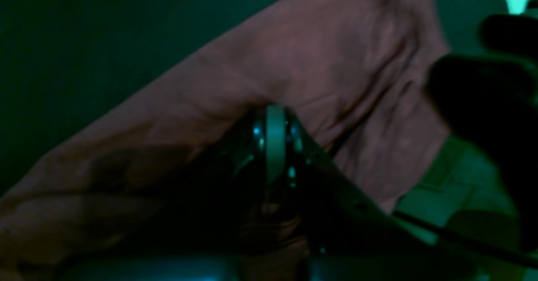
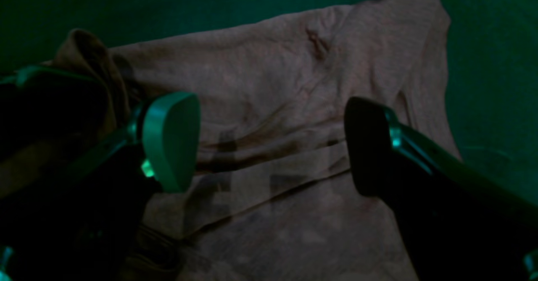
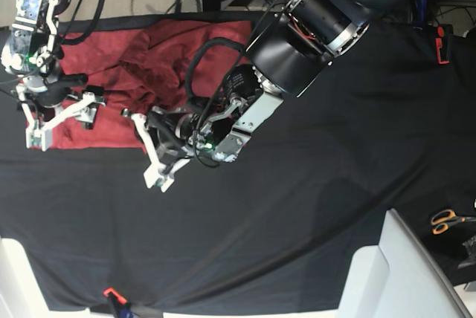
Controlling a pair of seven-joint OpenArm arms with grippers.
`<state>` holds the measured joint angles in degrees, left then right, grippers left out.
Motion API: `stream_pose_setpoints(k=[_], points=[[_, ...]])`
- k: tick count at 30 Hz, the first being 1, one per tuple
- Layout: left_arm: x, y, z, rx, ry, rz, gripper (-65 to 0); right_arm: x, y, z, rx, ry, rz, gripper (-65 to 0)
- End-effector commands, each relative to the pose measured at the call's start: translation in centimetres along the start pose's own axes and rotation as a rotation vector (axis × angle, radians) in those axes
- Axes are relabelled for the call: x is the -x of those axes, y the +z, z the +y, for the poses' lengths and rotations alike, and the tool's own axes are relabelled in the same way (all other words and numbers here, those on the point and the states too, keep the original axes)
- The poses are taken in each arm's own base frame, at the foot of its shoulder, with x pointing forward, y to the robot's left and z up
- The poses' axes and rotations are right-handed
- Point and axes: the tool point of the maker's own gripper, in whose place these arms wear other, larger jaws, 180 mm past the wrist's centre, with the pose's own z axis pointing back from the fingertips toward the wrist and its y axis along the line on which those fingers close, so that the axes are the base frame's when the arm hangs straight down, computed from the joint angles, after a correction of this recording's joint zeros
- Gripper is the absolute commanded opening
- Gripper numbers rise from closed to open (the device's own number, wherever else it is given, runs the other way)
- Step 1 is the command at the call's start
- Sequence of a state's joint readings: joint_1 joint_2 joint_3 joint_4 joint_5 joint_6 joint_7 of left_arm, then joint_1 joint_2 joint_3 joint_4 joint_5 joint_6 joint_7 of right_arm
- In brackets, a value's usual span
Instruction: Fold the T-shirt properly
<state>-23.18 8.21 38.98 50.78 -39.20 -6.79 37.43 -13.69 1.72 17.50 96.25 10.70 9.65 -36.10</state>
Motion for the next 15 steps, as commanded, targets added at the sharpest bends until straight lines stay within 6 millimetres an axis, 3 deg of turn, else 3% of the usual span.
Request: stream_pose_setpoints(k=[1,4,8,12,15], points=[[-3.8,0.8,-1.8,0.038,-0.040,-0.090,-65.0,-1.7,0.1,0.2,-0.007,0.009,-0.051,-14.6],[-6.5,3.8,0.3,0.015,-0.039,-0.190,-65.0,-2.0,0.1,2.6,-0.088,0.082,-0.055,-14.6],[-6.8,8.8,6.2,-0.073,0.059,-0.255,-65.0,-1.9,0.1,5.5,-0.171,0.151,-0.054,-14.7],[-2.6,15.4,14.1,-0.230,0.170,-0.274,-65.0,-2.3,0.0,8.5,-0.247,0.265,-0.057,-14.9],[2.9,21.3,19.1,-0.379,0.233,-0.280,-65.0,-3.6,-0.2,10.5,-0.290,0.309,-0.083,-14.9]])
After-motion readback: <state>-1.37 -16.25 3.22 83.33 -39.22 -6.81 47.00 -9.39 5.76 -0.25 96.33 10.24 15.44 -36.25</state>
